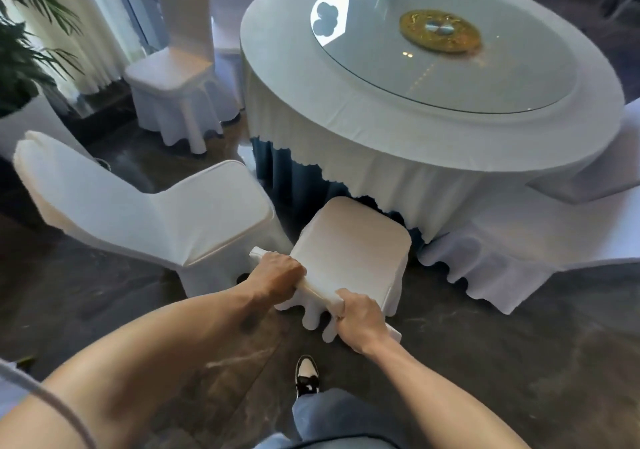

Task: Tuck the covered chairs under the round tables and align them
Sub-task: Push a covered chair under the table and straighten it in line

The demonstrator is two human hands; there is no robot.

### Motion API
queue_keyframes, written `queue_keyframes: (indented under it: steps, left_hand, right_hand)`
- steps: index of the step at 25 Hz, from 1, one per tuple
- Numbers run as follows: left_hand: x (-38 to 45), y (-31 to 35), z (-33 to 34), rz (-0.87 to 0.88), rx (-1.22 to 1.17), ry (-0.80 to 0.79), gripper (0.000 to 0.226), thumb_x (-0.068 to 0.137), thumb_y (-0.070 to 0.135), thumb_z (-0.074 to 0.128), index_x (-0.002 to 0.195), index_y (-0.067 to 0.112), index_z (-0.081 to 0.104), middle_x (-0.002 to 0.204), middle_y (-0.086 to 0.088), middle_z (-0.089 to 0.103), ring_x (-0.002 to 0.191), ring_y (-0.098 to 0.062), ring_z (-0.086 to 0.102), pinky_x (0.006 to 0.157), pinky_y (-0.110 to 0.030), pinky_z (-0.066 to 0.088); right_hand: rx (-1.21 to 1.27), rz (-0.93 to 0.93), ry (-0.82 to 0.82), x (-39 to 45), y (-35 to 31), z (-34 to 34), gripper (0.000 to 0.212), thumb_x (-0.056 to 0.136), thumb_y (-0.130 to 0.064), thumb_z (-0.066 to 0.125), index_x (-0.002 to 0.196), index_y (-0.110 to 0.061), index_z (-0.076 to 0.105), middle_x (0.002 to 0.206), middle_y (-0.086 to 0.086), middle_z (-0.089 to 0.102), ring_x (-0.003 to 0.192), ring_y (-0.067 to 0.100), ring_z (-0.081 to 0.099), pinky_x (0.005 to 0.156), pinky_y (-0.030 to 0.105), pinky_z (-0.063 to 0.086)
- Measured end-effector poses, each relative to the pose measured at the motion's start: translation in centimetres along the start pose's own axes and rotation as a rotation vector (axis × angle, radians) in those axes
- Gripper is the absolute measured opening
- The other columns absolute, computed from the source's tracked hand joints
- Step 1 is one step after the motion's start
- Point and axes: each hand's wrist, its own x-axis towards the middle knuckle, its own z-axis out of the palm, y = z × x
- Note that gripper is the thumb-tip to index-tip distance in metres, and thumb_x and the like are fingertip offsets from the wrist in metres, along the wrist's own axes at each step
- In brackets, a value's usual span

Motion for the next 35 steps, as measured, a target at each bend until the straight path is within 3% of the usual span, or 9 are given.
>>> queue_keyframes:
  steps: [8, 13, 19, 23, 28, 32, 35]
  left_hand:
    - [9.8, -2.9, -2.7, -0.009, -0.040, 0.065, 0.019, 0.081, 0.017, 0.058, 0.091, 0.026, 0.071, 0.081, 0.002, 0.070, 0.075, -0.018, 0.066, 0.075, -0.035, 0.053]
    - [14.0, -4.9, -3.9, 0.010, -0.085, 0.091, 0.020, 0.078, 0.013, 0.057, 0.085, 0.025, 0.071, 0.078, 0.002, 0.068, 0.075, -0.020, 0.065, 0.070, -0.033, 0.044]
    - [17.7, -7.1, -4.2, 0.040, -0.110, 0.068, 0.017, 0.075, 0.011, 0.060, 0.082, 0.024, 0.069, 0.077, 0.002, 0.068, 0.075, -0.022, 0.064, 0.072, -0.034, 0.042]
    - [18.8, -9.5, -4.6, 0.127, -0.148, 0.033, 0.014, 0.076, 0.016, 0.060, 0.083, 0.025, 0.069, 0.076, 0.004, 0.067, 0.071, -0.019, 0.062, 0.062, -0.030, 0.038]
    - [18.9, -12.3, -5.7, 0.257, -0.315, -0.114, 0.028, 0.080, 0.016, 0.063, 0.104, 0.027, 0.072, 0.092, 0.004, 0.072, 0.082, -0.018, 0.065, 0.065, -0.029, 0.050]
    - [17.7, -14.7, -5.3, 0.302, -0.446, -0.107, 0.042, 0.088, 0.021, 0.064, 0.130, 0.023, 0.062, 0.117, 0.000, 0.069, 0.103, -0.022, 0.065, 0.085, -0.033, 0.053]
    - [16.6, -16.9, -5.8, 0.341, -0.439, -0.109, 0.053, 0.090, 0.023, 0.066, 0.141, 0.025, 0.053, 0.133, 0.002, 0.061, 0.115, -0.020, 0.060, 0.095, -0.034, 0.050]
  right_hand:
    - [-0.019, 0.136, -0.007, 9.9, 2.1, -4.9, 0.017, 0.077, -0.016, 0.061, 0.091, -0.025, 0.064, 0.085, 0.001, 0.069, 0.080, 0.027, 0.063, 0.067, 0.033, 0.049]
    - [-0.010, 0.189, -0.009, 14.4, 2.3, -6.2, 0.019, 0.073, -0.015, 0.059, 0.088, -0.025, 0.065, 0.083, 0.003, 0.069, 0.080, 0.028, 0.063, 0.066, 0.035, 0.050]
    - [0.034, 0.276, 0.001, 17.9, 2.2, -6.2, 0.019, 0.071, -0.021, 0.069, 0.087, -0.029, 0.065, 0.084, 0.001, 0.068, 0.079, 0.026, 0.060, 0.061, 0.030, 0.039]
    - [-0.033, 0.342, 0.053, 18.7, 1.0, -6.1, 0.014, 0.075, -0.026, 0.067, 0.088, -0.031, 0.063, 0.084, 0.000, 0.068, 0.080, 0.027, 0.062, 0.063, 0.032, 0.043]
    - [-0.086, 0.404, 0.075, 18.5, -0.7, -6.2, 0.019, 0.074, -0.022, 0.061, 0.092, -0.027, 0.057, 0.087, 0.001, 0.066, 0.083, 0.030, 0.061, 0.064, 0.034, 0.039]
    - [-0.095, 0.317, 0.125, 19.1, -4.6, -5.9, 0.029, 0.074, -0.030, 0.060, 0.103, -0.026, 0.058, 0.089, -0.002, 0.063, 0.082, 0.026, 0.058, 0.070, 0.038, 0.048]
    - [-0.154, 0.265, 0.108, 20.5, -8.0, -5.9, 0.025, 0.079, -0.036, 0.054, 0.100, -0.022, 0.054, 0.093, 0.000, 0.061, 0.084, 0.025, 0.056, 0.072, 0.038, 0.046]
